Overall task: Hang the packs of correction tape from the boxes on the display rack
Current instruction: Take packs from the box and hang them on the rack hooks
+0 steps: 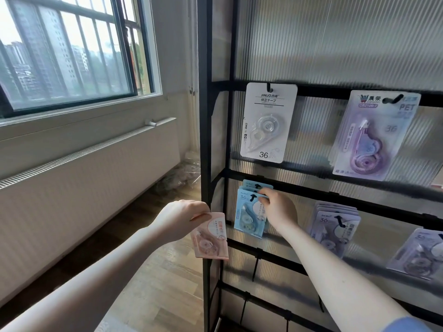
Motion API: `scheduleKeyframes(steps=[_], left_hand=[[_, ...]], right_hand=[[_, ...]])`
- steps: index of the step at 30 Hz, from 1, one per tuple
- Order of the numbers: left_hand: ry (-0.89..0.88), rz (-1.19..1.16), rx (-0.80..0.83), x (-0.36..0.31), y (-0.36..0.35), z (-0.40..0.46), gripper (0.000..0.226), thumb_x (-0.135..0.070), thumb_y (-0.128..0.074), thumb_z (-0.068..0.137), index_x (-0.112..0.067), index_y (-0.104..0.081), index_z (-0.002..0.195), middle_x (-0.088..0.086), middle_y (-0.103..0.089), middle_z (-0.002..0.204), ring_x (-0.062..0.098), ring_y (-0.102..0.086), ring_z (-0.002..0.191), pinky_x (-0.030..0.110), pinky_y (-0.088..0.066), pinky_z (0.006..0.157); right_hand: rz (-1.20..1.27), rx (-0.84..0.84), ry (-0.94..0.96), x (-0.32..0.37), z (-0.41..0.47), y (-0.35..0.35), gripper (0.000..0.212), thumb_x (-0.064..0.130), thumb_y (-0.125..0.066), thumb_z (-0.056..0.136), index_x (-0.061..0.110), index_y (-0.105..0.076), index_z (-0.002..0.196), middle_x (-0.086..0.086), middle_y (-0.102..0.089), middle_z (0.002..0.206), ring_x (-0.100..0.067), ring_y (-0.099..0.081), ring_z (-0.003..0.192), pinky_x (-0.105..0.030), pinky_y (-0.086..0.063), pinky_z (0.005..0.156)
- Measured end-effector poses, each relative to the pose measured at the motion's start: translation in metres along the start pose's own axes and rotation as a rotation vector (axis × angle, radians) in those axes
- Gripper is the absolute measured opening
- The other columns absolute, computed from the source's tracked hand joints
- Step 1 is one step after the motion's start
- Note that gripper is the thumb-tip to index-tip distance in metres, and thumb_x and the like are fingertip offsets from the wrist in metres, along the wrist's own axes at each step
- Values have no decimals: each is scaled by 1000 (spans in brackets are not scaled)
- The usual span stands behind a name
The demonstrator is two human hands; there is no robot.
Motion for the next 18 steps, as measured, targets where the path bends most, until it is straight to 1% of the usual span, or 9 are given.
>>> scheduleKeyframes(steps=[3,6,8,9,13,16,18], left_hand=[[-5,1,-1,-1,1,2,27,-39,-48,94,-21,-65,105,-11,-64,98,2,-48,72,6,-29,50],[2,-4,-7,-3,1,5,25,-39,-48,94,-22,-64,102,-13,-63,93,4,-49,72,7,-30,53],[2,7,-13,-6,2,8,25,-40,-48,94,-21,-64,99,-12,-64,92,5,-52,73,14,-37,56],[1,8,-15,-8,2,9,25,-40,-47,94,-21,-64,98,-12,-64,90,6,-53,73,15,-38,56],[-1,-6,-17,-20,4,13,25,-40,-48,93,-21,-63,96,-17,-54,84,6,-51,71,13,-34,53],[-17,-4,-23,-36,7,16,25,-41,-48,93,-22,-64,99,-13,-61,90,7,-53,74,20,-40,59],[-30,-4,-24,-49,9,18,26,-40,-48,93,-21,-64,100,-9,-64,95,7,-51,74,21,-40,60]], right_hand=[[-2,-7,-14,-4,-1,-1,26,25,-47,96,17,-59,118,-3,-66,104,-21,-61,87,-38,-53,68],[6,-21,-29,-10,-5,0,26,25,-48,95,18,-58,119,-2,-66,105,-20,-61,88,-33,-51,64],[5,-36,-26,-13,-10,5,25,25,-49,95,19,-57,118,-1,-67,107,-20,-62,89,-30,-49,63],[2,-41,-27,-15,-12,9,25,24,-49,95,19,-57,118,-1,-67,107,-20,-62,90,-31,-50,64],[-33,-70,-75,-26,-25,28,28,22,-47,95,19,-55,121,-2,-66,114,-25,-63,94,-38,-54,71],[-25,-80,-88,-34,-36,43,28,20,-48,94,18,-55,121,-3,-65,115,-26,-62,97,-40,-53,76],[-33,-90,-91,-40,-45,56,29,21,-48,94,17,-55,122,-4,-64,117,-26,-61,101,-37,-51,79]])
Point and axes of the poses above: each hand's wrist, its own z-axis towards the middle knuckle, its own y-axis out of the back of the hand, x = y × z, the point moved 6 cm from there along z, towards the middle knuckle
